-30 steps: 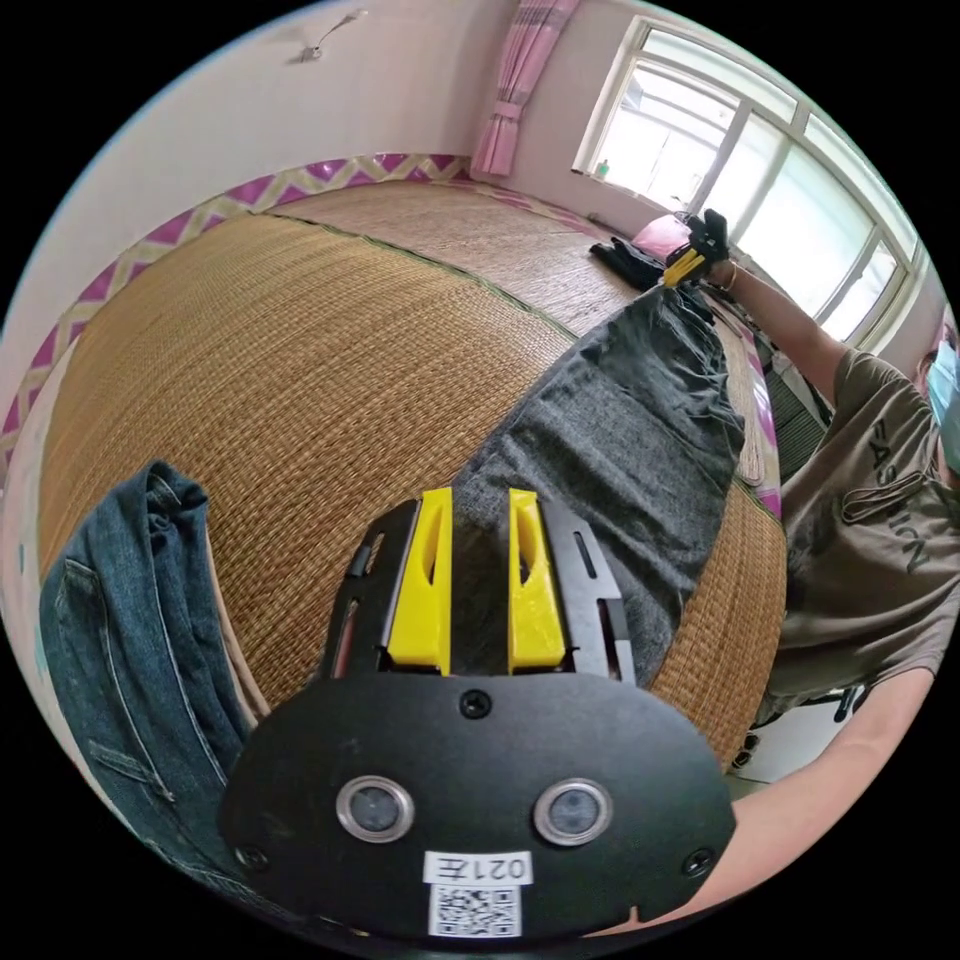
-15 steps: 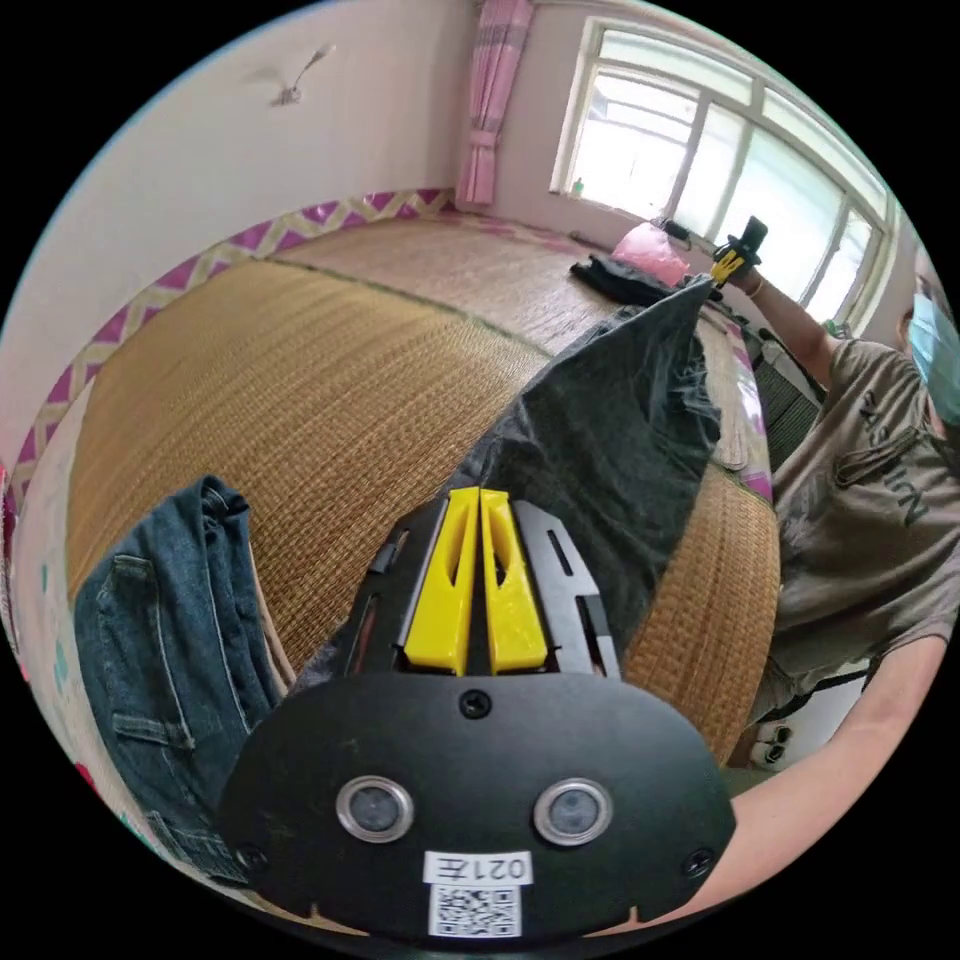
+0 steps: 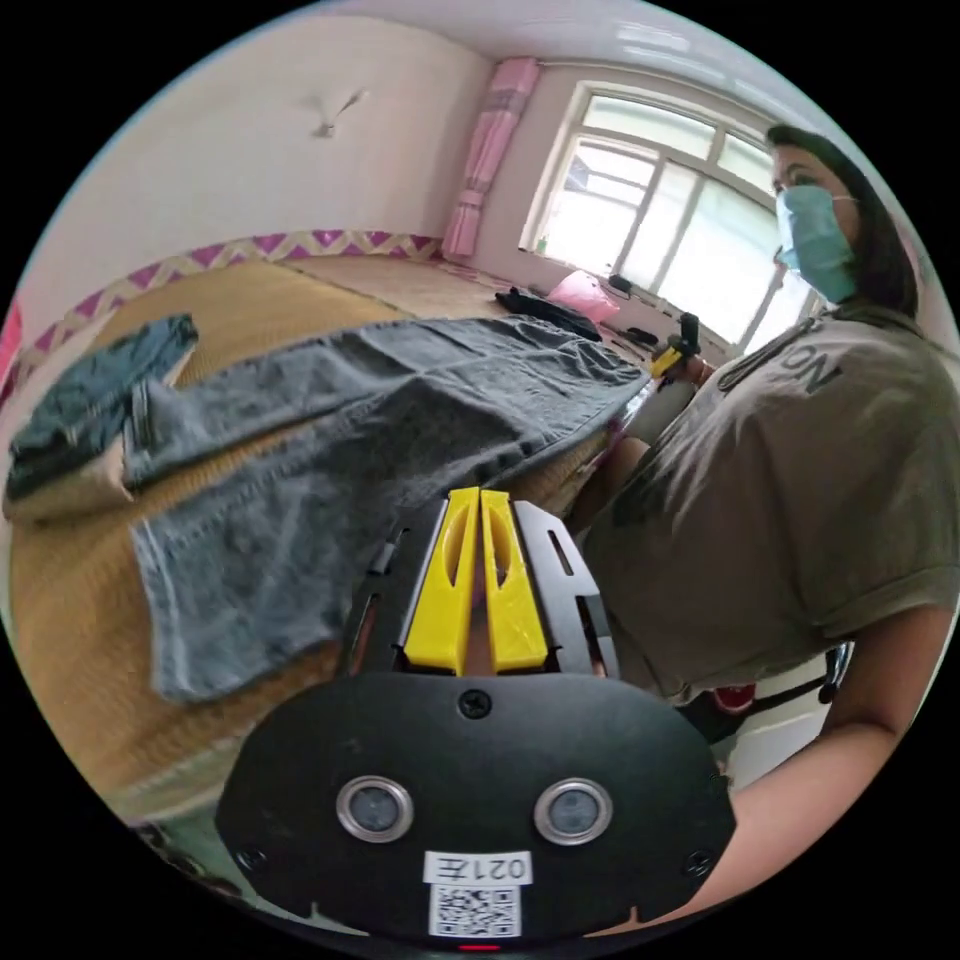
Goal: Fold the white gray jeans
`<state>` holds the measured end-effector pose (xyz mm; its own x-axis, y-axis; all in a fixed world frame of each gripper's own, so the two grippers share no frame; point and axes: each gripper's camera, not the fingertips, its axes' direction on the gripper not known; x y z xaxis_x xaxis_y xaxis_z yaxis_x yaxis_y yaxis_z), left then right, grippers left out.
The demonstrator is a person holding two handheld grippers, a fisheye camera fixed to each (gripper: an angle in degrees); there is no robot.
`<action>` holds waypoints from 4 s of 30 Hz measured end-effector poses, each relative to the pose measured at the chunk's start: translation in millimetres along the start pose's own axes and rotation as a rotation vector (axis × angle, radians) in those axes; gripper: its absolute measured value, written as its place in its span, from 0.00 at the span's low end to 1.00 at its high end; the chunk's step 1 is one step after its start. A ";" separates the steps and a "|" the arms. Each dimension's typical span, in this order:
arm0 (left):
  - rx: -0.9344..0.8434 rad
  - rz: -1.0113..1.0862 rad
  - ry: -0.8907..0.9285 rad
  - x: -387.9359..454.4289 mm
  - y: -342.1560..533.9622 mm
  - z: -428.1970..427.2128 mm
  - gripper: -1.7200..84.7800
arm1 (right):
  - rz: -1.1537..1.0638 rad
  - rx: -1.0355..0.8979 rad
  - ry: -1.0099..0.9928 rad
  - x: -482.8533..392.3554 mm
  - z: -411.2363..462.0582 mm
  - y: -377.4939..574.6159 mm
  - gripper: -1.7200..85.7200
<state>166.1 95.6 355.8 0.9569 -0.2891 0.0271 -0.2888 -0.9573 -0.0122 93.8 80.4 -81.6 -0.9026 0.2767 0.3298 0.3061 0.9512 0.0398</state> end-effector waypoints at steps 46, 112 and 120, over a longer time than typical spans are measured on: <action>0.292 -0.548 0.032 -134.1 -165.9 20.1 0.01 | 1.116 0.200 -0.149 371.2 -48.2 271.9 0.22; 0.217 -0.793 0.252 -168.9 -152.4 114.4 0.01 | 0.578 -0.009 0.211 75.9 43.0 -30.4 0.03; 0.261 -0.570 0.231 -104.1 -129.5 57.4 0.01 | 0.515 -0.235 0.356 26.5 76.1 -44.7 0.01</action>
<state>105.5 249.9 297.2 0.9182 0.2410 0.3143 0.3050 -0.9365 -0.1731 33.1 55.6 -146.5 -0.4806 0.5872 0.6513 0.7655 0.6432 -0.0150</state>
